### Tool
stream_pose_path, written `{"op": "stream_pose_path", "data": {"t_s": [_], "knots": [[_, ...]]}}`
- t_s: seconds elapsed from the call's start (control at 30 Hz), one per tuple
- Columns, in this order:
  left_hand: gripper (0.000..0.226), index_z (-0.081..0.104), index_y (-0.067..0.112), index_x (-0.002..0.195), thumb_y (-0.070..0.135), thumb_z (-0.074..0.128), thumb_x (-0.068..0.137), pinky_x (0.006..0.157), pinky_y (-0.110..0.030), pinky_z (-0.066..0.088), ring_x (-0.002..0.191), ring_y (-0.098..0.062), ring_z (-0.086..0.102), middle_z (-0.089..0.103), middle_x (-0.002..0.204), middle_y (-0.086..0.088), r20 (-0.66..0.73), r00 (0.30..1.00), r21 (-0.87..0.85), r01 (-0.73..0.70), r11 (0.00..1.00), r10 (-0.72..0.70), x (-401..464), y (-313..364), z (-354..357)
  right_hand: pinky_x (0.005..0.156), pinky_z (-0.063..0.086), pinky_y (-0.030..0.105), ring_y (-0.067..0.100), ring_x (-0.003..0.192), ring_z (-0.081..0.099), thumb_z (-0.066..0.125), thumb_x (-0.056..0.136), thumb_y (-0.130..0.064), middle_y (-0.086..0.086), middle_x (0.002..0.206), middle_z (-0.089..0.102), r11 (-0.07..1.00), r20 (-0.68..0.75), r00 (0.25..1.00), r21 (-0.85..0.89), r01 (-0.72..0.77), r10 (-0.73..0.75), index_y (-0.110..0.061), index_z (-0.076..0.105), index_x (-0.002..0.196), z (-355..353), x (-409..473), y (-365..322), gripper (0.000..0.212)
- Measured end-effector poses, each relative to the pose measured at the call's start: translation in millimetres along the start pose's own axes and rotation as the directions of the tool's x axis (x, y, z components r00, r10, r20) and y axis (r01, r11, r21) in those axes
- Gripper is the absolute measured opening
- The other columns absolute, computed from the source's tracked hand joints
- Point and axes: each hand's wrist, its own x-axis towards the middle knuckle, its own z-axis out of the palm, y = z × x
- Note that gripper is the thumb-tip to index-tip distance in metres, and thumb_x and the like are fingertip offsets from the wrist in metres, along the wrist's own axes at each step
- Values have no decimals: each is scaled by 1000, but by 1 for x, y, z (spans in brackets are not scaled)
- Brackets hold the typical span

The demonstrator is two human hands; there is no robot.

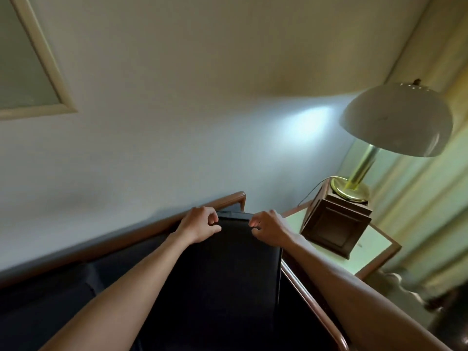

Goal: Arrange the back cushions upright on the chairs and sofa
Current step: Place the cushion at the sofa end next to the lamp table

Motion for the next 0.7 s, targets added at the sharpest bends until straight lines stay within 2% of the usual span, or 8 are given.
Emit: {"op": "stream_pose_path", "data": {"t_s": [0.1, 0.2, 0.3, 0.47, 0.57, 0.7], "knots": [[22, 65, 22, 97, 33, 73, 79, 80, -32, 51, 89, -12, 60, 66, 97, 8, 10, 1000, 62, 11, 998, -11, 33, 28, 40, 83, 57, 41, 24, 93, 69, 55, 67, -29, -1, 104, 73, 999, 38, 999, 17, -37, 37, -27, 73, 97, -1, 17, 67, 35], [27, 64, 20, 106, 31, 70, 83, 81, -34, 51, 100, -15, 60, 64, 110, 3, 39, 999, 139, 5, 990, -10, 65, 39, 74, 85, 54, 39, 24, 101, 63, 62, 75, -21, 1, 110, 69, 998, 45, 998, 23, -53, 52, -23, 72, 103, 1, 30, 110, 30], [36, 60, 20, 118, 28, 68, 84, 86, -37, 50, 113, -19, 57, 59, 124, 0, 71, 997, 194, 10, 981, -24, 94, 38, 106, 86, 52, 40, 21, 110, 57, 64, 79, -20, 0, 118, 62, 998, 38, 998, 30, -47, 46, -22, 68, 113, 17, 46, 147, 35], [58, 47, 19, 137, 23, 68, 83, 101, -42, 45, 132, -21, 43, 46, 141, -1, 128, 991, 252, 7, 968, -40, 129, 32, 149, 93, 49, 41, 24, 123, 46, 65, 80, -27, 1, 140, 45, 999, 64, 997, 18, -38, 37, -22, 47, 136, 49, 67, 189, 59], [74, 31, 19, 149, 22, 68, 84, 111, -45, 37, 144, -23, 29, 32, 155, -3, 153, 986, 328, 6, 945, -59, 141, 23, 167, 98, 48, 43, 28, 130, 40, 66, 80, -25, 2, 151, 31, 1000, 87, 996, -5, 3, -2, -21, 30, 148, 62, 81, 202, 77], [90, 15, 22, 154, 27, 69, 83, 119, -48, 20, 150, -23, 13, 16, 162, -3, 187, 977, 443, 11, 897, -105, 147, 8, 180, 103, 45, 42, 27, 141, 28, 68, 77, -22, 0, 161, 15, 999, 115, 993, -29, 34, -30, -23, 15, 155, 75, 97, 213, 94]]}}
